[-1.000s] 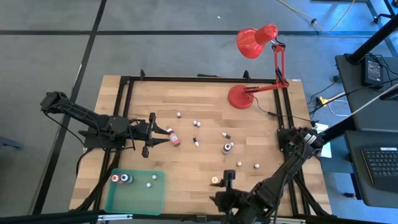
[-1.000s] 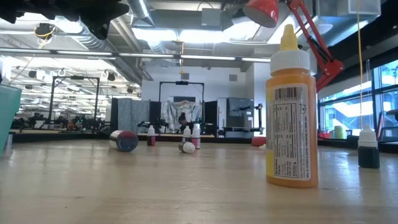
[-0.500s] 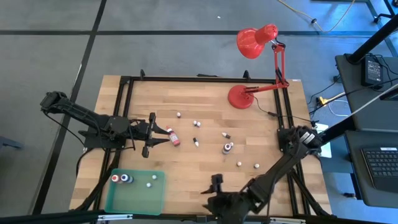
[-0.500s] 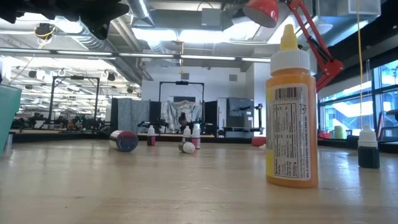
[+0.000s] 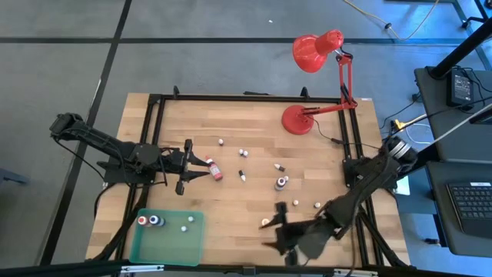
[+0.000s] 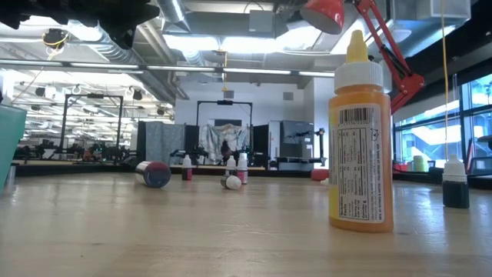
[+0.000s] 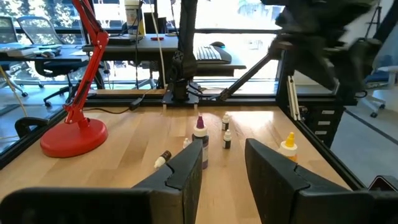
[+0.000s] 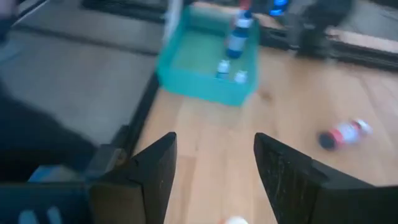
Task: Pick & Place food coloring
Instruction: Put the yellow food coloring into the blue bin
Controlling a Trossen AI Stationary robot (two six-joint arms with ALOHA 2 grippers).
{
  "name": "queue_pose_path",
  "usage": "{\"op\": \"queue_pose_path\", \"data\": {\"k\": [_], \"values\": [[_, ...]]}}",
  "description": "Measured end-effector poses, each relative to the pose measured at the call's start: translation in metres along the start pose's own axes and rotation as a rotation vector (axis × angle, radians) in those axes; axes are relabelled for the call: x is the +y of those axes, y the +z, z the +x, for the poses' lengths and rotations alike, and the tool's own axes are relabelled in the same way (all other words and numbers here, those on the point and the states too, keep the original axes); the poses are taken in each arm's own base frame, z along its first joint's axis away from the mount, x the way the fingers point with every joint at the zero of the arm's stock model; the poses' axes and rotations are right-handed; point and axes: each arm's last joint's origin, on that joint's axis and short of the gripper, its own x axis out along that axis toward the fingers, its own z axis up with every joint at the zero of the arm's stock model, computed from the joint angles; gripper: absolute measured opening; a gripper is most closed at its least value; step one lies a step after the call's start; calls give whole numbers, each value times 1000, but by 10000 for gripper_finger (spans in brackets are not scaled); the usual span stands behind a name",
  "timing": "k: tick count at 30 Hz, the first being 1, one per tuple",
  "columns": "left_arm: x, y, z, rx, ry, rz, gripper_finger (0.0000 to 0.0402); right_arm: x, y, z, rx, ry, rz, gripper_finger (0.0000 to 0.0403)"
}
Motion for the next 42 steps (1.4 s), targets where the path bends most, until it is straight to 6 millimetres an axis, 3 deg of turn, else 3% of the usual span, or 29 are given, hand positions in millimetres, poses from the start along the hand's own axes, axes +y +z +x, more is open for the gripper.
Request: {"op": "queue_pose_path", "data": {"k": [7, 10, 16, 21, 26, 42], "values": [[0, 0, 0, 2, 0, 1, 119, -18, -46, -21, -171, 33, 170, 217], [0, -1, 0, 6, 0, 2, 120, -20, -70, -18, -176, 65, 152, 217], [0, -1, 0, 11, 1, 3, 118, -26, -99, -15, -144, 74, 133, 217], [0, -1, 0, 11, 1, 3, 120, -29, -108, -14, -120, 73, 240, 217], [0, -1, 0, 11, 1, 3, 118, -30, -113, -9, -112, 17, 222, 217], [0, -2, 0, 18, 1, 31, 118, -20, -149, 27, -60, -9, 230, 217]]}}
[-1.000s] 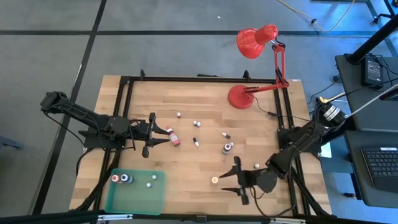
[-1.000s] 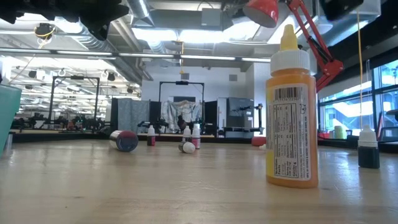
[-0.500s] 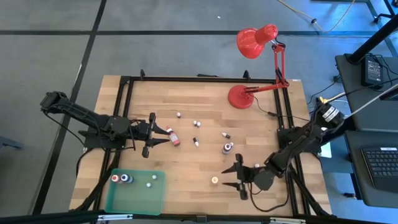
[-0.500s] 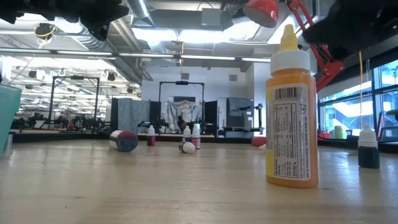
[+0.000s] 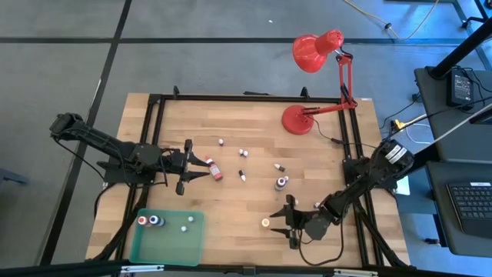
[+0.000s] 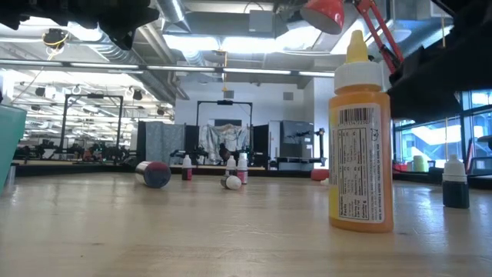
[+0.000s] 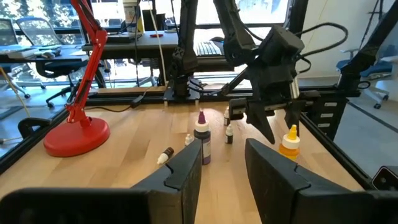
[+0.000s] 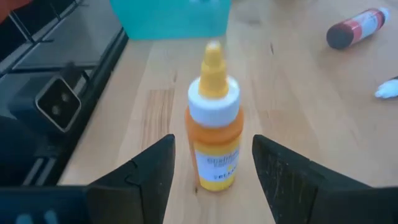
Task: Pick & Place food coloring
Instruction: Put the yellow food coloring into the blue bin
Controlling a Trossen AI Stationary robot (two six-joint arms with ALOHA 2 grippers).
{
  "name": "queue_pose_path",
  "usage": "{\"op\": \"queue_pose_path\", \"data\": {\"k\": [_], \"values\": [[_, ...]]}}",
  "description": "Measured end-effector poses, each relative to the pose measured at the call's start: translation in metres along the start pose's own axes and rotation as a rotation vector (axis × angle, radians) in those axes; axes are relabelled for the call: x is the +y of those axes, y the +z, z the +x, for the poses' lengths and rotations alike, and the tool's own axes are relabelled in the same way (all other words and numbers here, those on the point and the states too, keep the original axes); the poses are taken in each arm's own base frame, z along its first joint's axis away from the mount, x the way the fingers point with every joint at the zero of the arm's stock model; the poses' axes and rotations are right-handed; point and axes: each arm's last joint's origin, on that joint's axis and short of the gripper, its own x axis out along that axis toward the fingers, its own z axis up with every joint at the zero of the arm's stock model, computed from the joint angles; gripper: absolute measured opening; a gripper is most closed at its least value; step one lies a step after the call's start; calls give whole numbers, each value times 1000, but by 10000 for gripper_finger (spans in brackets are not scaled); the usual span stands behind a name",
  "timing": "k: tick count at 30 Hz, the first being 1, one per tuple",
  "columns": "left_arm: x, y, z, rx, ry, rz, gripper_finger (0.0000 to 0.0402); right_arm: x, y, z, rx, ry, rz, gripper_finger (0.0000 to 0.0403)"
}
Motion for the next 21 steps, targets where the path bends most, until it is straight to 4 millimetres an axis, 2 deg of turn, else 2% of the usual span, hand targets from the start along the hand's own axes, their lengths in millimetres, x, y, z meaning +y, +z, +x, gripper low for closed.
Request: {"op": "queue_pose_path", "data": {"k": [15, 21], "values": [[0, -1, 0, 5, 0, 2, 116, -3, -22, 24, -17, 12, 29, 217], [0, -1, 0, 7, 1, 2, 120, -8, -25, 34, -21, -12, 65, 217]]}}
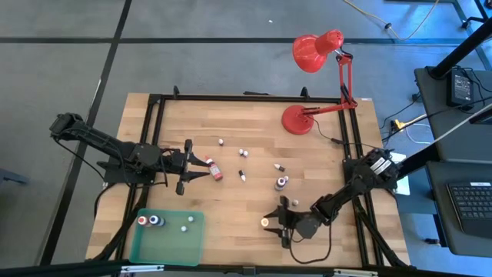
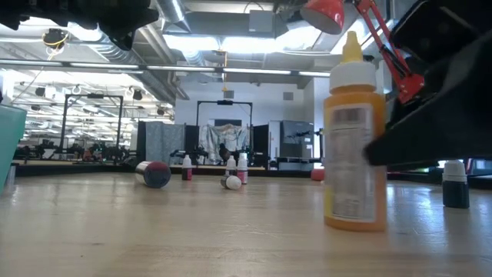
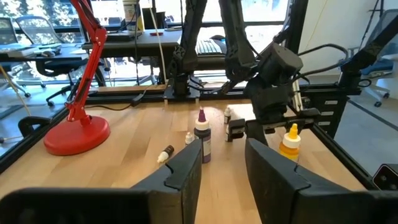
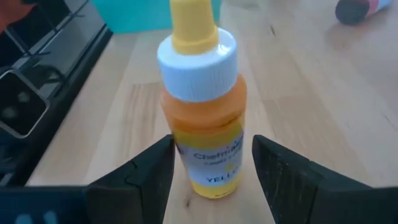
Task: Pick & Place food coloring
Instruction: Put the yellow food coloring into the blue bin
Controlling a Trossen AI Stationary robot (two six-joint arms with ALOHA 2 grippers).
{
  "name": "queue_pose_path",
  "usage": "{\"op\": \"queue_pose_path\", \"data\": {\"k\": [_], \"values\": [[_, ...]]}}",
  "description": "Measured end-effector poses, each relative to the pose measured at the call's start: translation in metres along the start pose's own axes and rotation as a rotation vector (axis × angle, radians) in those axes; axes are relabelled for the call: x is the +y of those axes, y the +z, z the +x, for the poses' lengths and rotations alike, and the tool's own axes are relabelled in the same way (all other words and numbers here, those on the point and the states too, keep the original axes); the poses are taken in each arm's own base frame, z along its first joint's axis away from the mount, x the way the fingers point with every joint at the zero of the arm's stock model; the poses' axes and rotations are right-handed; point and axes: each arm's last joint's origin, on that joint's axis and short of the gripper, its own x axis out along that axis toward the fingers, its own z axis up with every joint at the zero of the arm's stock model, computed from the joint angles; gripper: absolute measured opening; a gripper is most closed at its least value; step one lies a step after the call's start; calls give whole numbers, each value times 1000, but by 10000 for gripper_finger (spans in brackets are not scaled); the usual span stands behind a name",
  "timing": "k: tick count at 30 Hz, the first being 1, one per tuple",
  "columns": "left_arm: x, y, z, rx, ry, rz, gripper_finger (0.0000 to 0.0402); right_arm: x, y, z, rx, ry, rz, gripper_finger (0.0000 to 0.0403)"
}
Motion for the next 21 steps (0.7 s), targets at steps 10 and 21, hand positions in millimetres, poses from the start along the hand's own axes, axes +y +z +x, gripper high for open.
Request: {"op": "queue_pose_path", "data": {"k": [10, 21], "values": [[0, -1, 0, 12, 0, 4, 120, -4, 13, 19, -31, -37, 38, 217], [0, -2, 0, 15, 1, 5, 117, -3, 17, 21, -40, -37, 47, 193]]}}
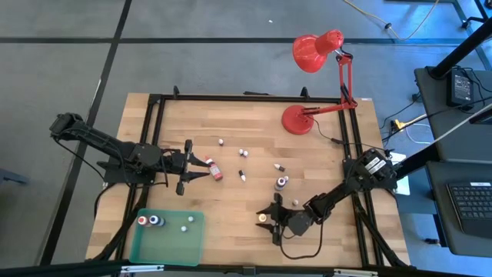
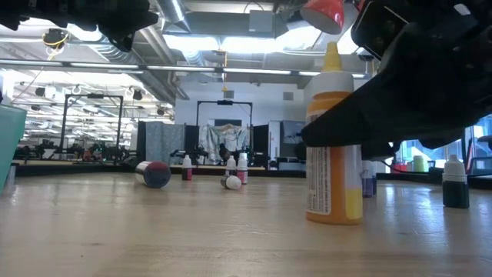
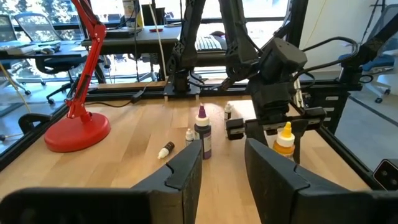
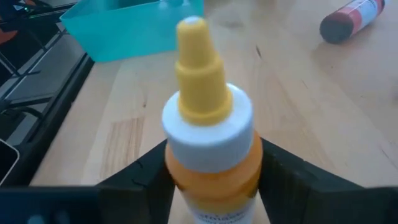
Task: Pick & Place food coloring
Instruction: Put the yellow food coloring into the blue bin
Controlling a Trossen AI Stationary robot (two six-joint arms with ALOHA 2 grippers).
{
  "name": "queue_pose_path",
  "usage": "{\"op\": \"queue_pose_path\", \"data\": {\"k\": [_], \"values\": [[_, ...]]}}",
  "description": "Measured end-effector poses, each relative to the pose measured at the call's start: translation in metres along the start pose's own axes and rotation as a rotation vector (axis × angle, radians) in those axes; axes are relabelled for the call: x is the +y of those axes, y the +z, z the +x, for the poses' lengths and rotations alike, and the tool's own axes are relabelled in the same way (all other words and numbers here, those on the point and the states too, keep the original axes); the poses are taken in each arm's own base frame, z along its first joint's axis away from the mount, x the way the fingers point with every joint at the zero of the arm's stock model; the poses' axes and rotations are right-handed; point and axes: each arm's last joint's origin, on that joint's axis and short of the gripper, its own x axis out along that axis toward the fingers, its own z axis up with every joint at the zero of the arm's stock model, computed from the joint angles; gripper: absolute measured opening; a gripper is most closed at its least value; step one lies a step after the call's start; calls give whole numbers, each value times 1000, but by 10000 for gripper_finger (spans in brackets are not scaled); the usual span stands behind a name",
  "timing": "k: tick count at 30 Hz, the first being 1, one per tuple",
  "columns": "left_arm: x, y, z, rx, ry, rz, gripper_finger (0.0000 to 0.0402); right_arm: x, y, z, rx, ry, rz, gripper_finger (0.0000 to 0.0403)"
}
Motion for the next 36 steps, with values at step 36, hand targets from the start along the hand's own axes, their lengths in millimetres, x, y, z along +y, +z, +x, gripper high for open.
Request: {"op": "queue_pose_path", "data": {"k": [36], "values": [[0, 0, 0, 0, 0, 0, 119, -30, 158, 88, -161, -86, -274, 127]]}}
